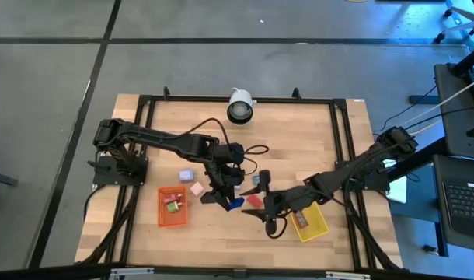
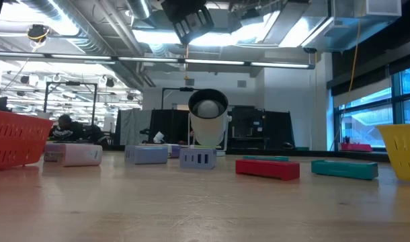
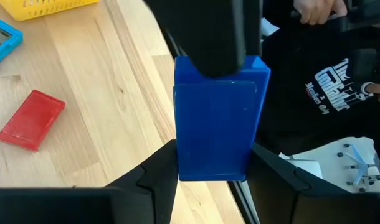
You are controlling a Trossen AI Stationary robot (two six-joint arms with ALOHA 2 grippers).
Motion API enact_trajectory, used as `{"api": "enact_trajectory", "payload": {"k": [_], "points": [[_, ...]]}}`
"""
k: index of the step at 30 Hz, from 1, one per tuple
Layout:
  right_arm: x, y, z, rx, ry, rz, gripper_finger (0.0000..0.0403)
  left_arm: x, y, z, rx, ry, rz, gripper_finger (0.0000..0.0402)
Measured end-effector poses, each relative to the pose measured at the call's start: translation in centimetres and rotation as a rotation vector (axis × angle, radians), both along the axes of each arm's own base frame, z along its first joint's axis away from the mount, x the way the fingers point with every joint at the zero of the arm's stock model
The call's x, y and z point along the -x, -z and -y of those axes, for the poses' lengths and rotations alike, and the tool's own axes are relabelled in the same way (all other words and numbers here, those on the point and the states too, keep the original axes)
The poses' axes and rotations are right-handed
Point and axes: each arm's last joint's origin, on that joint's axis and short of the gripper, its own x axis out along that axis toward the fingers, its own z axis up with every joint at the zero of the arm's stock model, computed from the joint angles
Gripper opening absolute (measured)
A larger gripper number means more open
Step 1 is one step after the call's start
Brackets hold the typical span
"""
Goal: Pick & Place Office items
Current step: Put the blue digital clock into the yellow basket
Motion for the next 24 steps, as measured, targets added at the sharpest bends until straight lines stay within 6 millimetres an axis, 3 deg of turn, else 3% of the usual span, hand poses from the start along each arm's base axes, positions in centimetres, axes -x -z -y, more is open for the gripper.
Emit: {"api": "enact_trajectory", "payload": {"k": [13,18,24], "points": [[-0.9,0.4,0.8,-0.063,-0.047,-0.012,0.0234,0.0,0.0,0.0,-0.003,0.005,0.006,0.0160],[-1.8,1.8,0.9,-0.071,-0.048,-0.035,0.0221,0.0,0.0,0.0,0.001,0.003,0.003,0.0155],[-1.9,1.6,0.9,-0.072,-0.050,-0.014,0.0203,0.0,0.0,0.0,0.008,0.008,0.003,0.0161]]}}
